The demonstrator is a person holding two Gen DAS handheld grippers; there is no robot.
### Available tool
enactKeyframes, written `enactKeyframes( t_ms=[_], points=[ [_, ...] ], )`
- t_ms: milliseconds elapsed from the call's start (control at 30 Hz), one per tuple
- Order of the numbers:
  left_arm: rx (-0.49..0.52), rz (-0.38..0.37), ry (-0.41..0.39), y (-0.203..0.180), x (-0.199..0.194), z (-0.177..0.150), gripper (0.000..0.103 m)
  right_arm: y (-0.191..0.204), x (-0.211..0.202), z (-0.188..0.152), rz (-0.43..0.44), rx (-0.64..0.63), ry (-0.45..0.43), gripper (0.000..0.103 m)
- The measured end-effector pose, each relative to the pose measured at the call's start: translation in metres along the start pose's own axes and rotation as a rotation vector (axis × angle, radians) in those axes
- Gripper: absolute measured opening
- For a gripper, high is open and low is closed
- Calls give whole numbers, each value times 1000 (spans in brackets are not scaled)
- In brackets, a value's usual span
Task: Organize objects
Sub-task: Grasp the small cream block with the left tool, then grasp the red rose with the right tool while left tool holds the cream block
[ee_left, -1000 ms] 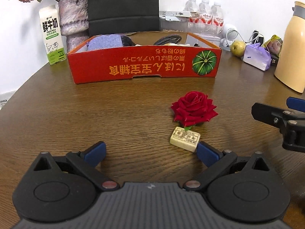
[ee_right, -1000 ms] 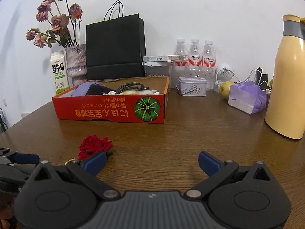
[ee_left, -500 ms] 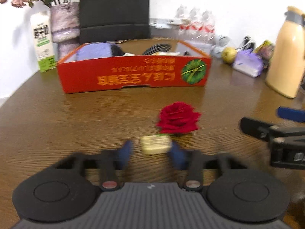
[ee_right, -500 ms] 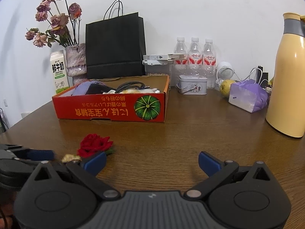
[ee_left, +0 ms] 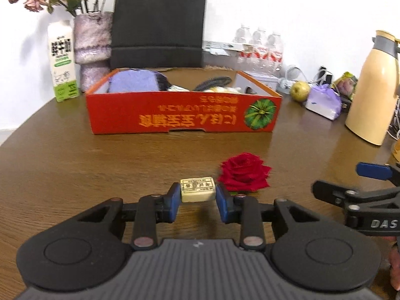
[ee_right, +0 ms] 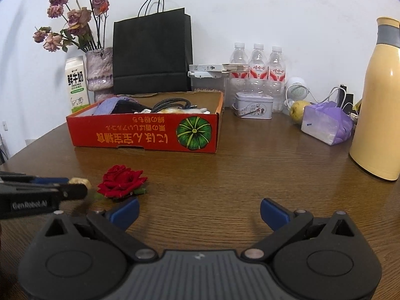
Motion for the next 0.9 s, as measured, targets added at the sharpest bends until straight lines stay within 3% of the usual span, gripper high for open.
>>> enactKeyframes(
  t_ms=[567, 900],
  points=[
    [-57, 113, -32, 71, -9, -1, 31, 21, 5, -1, 31, -51, 9, 103],
    [-79, 152, -54, 104, -18, -4, 31, 55, 24, -4, 51, -94, 81, 103]
  ],
)
Point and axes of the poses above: each gripper's, at about its wrist camera, not at the fingertips, and x roughly the way its jaws point, y to its left, z to its top, the point moved 3 cm from there along x, roughly the way its jaws point, and after that the axes turned 9 degrees about x, right-handed, at the moved point
